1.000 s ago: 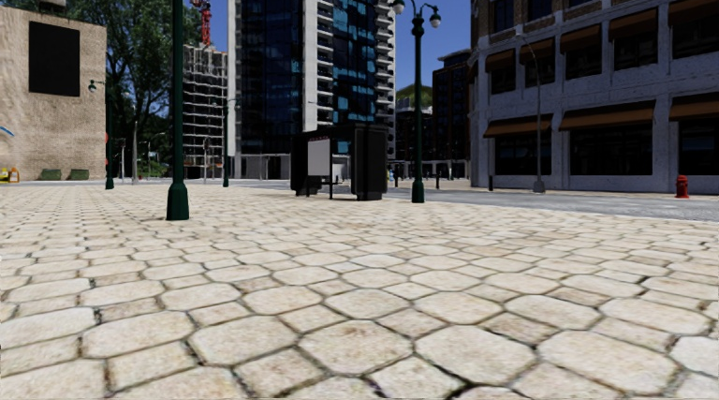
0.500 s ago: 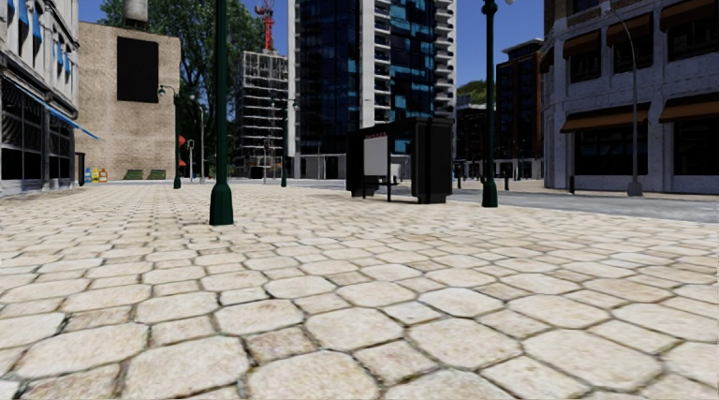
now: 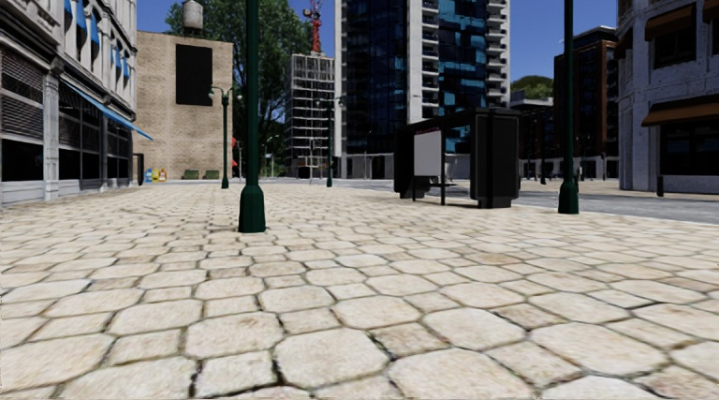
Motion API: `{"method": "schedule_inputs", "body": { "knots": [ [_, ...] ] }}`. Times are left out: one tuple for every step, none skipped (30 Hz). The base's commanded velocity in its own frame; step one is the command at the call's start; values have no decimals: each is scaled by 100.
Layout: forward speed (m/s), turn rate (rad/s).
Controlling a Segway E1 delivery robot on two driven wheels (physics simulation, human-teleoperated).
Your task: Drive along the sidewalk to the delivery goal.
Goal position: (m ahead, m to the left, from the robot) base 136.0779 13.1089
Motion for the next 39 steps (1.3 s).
{"method": "schedule_inputs", "body": {
  "knots": [
    [200, 0],
    [200, 0],
    [200, 0],
    [200, 0],
    [200, 0],
    [200, 0],
    [200, 0],
    [200, 0],
    [200, 0],
    [200, 0],
    [200, 0],
    [200, 0],
    [200, 0],
    [200, 0],
    [200, 0],
    [200, 0],
    [200, 0],
    [200, 0],
    [200, 0],
    [200, 0],
    [200, 0],
    [200, 0],
    [200, 2],
    [200, 3],
    [200, 3],
    [200, 3],
    [200, 8],
    [200, 14],
    [200, 24],
    [200, 29],
    [200, 29],
    [200, 30],
    [200, 30],
    [200, 30],
    [200, 30],
    [200, 30],
    [200, 30],
    [200, 30],
    [200, 30]
  ]
}}
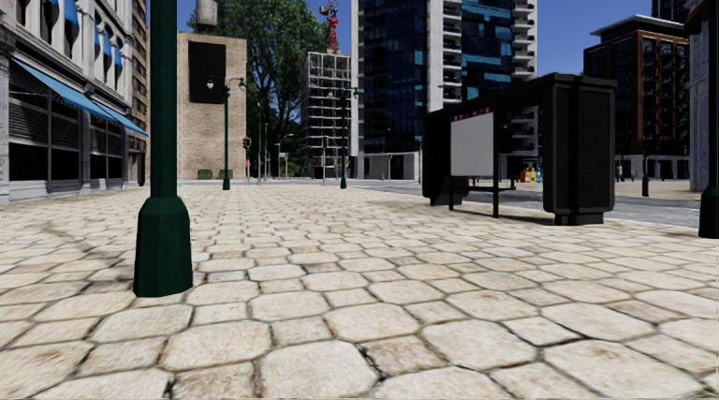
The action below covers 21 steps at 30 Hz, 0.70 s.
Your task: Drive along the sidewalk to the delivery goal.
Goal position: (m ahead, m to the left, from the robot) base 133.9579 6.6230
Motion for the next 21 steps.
{"method": "schedule_inputs", "body": {
  "knots": [
    [200, 30],
    [200, 30],
    [200, 30],
    [200, 30],
    [200, 30],
    [200, 30],
    [200, 30],
    [200, 30],
    [200, 30],
    [200, 30],
    [200, 30],
    [200, 30],
    [200, 30],
    [200, 30],
    [200, 30],
    [200, 30],
    [200, 30],
    [200, 30],
    [200, 30],
    [200, 30],
    [200, 30]
  ]
}}
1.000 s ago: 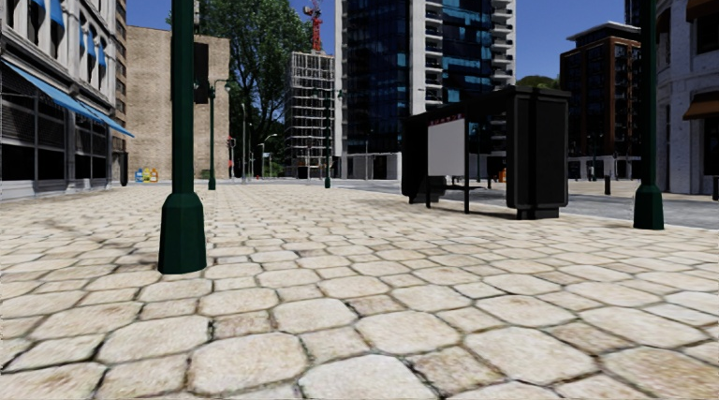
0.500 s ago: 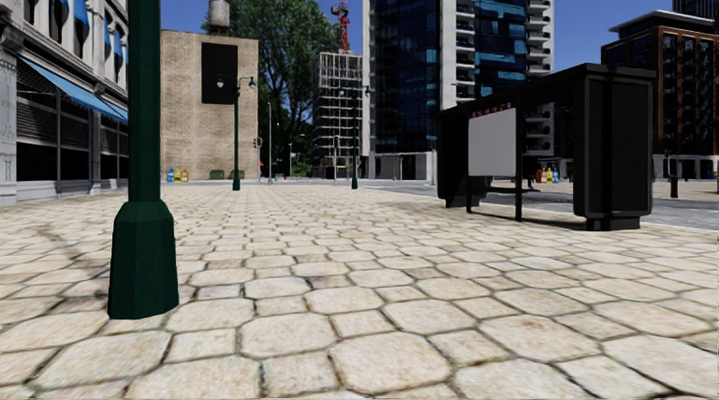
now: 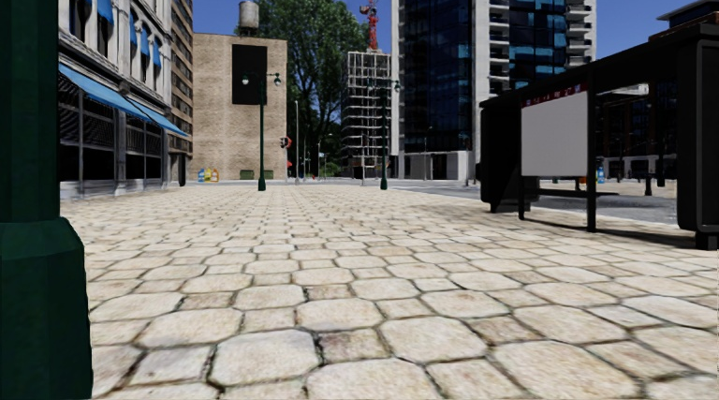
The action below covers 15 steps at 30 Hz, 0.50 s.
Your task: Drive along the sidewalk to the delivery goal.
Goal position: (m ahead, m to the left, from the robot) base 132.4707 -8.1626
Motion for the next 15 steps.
{"method": "schedule_inputs", "body": {
  "knots": [
    [200, 30],
    [200, 30],
    [200, 30],
    [200, 30],
    [200, 30],
    [200, 30],
    [200, 30],
    [200, 30],
    [200, 30],
    [200, 30],
    [200, 29],
    [200, 26],
    [200, 14],
    [200, 0],
    [200, 0]
  ]
}}
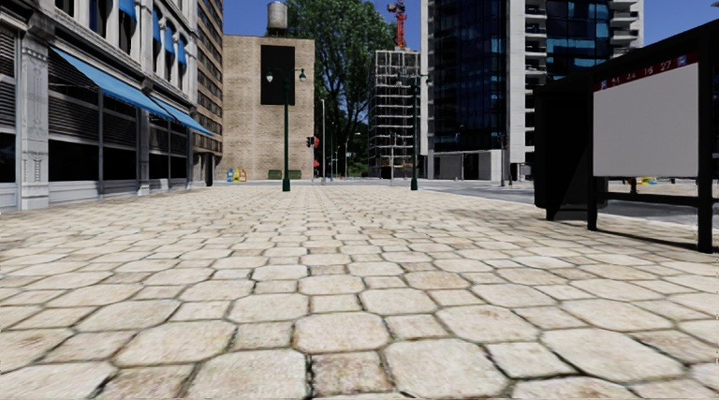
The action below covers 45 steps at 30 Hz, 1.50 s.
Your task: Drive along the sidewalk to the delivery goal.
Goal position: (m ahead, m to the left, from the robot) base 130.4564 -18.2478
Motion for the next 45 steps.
{"method": "schedule_inputs", "body": {
  "knots": [
    [200, 0],
    [200, 0],
    [200, 0],
    [200, 0],
    [200, 0],
    [200, 0],
    [200, 0],
    [200, 0],
    [200, 0],
    [200, 0],
    [200, 0],
    [200, 0],
    [200, 0],
    [200, 0],
    [200, 0],
    [200, 0],
    [200, 0],
    [200, 0],
    [200, 0],
    [200, 0],
    [200, 0],
    [200, 0],
    [200, 0],
    [200, 0],
    [200, 0],
    [200, 0],
    [200, 0],
    [200, 0],
    [200, 0],
    [200, 0],
    [200, 0],
    [200, 0],
    [200, 0],
    [200, 0],
    [200, 0],
    [200, 0],
    [200, 0],
    [200, 0],
    [200, 0],
    [200, 0],
    [200, 0],
    [200, 0],
    [200, 0],
    [200, 0],
    [200, 0]
  ]
}}
